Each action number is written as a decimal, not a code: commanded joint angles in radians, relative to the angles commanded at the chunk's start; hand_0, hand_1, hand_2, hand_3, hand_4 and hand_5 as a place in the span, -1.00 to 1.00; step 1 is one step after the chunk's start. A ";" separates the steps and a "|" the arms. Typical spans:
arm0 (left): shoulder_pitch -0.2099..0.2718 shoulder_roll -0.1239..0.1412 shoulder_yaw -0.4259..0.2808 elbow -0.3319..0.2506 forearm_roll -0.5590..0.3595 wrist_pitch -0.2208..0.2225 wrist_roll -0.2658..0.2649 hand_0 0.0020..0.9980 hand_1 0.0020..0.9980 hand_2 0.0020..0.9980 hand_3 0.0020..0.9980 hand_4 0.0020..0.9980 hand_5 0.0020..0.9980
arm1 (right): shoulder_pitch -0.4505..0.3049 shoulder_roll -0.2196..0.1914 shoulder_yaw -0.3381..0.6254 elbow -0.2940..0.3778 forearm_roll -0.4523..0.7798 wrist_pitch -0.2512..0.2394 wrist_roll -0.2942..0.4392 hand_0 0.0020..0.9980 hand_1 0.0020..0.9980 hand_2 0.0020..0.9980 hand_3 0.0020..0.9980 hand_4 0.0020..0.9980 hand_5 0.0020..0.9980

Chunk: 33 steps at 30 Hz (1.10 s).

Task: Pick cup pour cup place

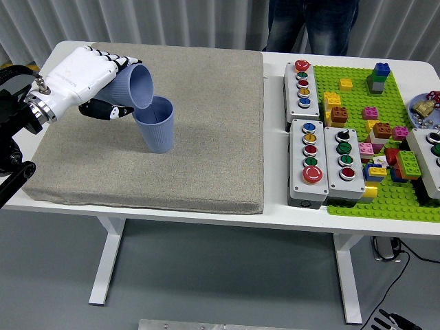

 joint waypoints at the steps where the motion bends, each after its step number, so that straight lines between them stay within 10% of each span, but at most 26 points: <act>1: -0.001 0.001 0.003 -0.003 0.000 0.000 0.002 -0.21 0.00 0.25 0.24 0.14 -0.70 | 0.000 0.000 0.000 0.000 0.000 0.000 0.000 0.53 0.40 0.42 0.21 -0.66 -0.27; 33: -0.020 0.019 0.079 0.001 0.000 0.050 0.055 -0.20 0.00 0.23 0.22 0.10 -0.75 | -0.009 0.002 -0.002 0.000 0.002 -0.001 0.001 0.53 0.40 0.42 0.21 -0.67 -0.29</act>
